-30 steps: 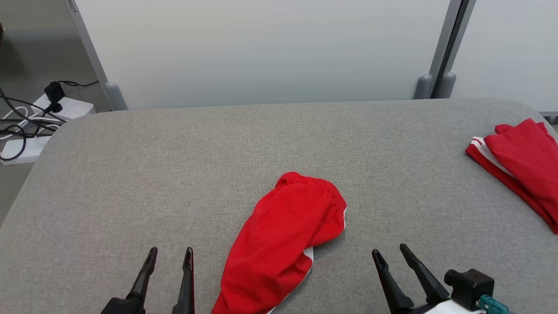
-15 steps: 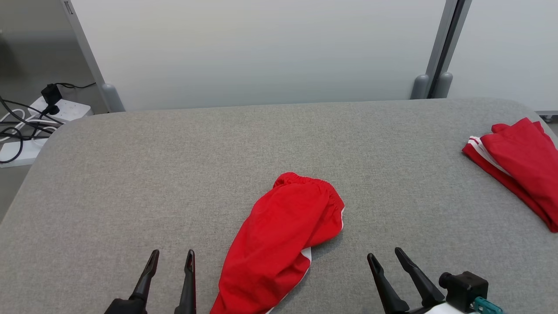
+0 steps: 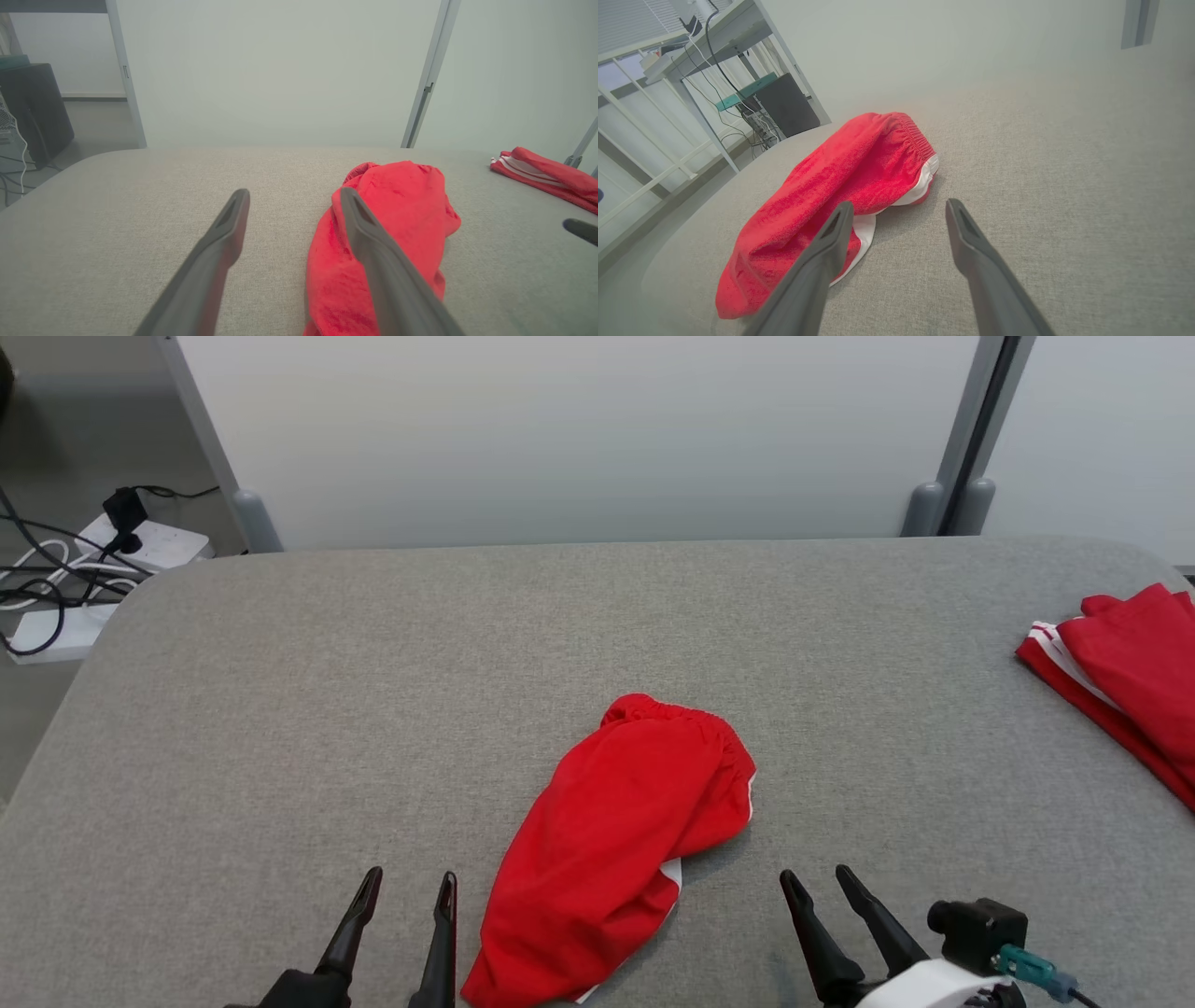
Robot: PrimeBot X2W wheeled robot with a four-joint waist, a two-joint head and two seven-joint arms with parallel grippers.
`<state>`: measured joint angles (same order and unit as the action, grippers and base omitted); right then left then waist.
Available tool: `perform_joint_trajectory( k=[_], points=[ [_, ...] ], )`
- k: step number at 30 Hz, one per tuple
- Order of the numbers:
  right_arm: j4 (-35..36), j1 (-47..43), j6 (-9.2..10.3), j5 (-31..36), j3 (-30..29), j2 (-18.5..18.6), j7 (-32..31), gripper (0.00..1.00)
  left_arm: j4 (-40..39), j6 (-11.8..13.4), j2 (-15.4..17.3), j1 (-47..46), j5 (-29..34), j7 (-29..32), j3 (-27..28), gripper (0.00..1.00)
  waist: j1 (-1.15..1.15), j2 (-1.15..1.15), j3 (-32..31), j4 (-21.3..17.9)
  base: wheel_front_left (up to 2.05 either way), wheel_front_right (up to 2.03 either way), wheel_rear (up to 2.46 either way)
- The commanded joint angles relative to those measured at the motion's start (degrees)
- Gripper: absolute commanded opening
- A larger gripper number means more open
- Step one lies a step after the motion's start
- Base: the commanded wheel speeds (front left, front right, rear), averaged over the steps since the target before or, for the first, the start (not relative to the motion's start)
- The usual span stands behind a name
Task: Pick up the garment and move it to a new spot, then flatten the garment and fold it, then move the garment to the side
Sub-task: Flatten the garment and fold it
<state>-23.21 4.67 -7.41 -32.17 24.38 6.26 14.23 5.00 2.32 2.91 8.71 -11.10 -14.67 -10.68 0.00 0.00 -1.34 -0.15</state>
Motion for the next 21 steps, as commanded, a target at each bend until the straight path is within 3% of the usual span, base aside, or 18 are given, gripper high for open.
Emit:
perform_joint_trajectory(
  k=[1,7,21],
  points=[
    [0.0,3.1,-0.08,-3.8,1.1,-0.9,0.8,1.00,-1.0,-0.2,0.0,-4.1,-0.1,-0.3,1.1,1.00,0.00,0.00,0.8,1.1,0.00,0.00,0.00],
    [-6.2,10.8,-0.08,-12.2,2.5,-0.1,0.8,1.00,-0.9,-0.2,0.0,-6.2,-1.1,-0.3,-2.1,1.00,0.00,0.00,2.8,4.2,0.00,0.00,0.00],
    [-23.3,24.1,-0.08,-16.7,5.4,2.1,0.7,1.00,-1.0,0.3,0.0,-11.4,-1.5,-0.3,-5.4,1.00,0.00,0.00,9.5,9.6,0.00,0.00,0.00]
  ],
)
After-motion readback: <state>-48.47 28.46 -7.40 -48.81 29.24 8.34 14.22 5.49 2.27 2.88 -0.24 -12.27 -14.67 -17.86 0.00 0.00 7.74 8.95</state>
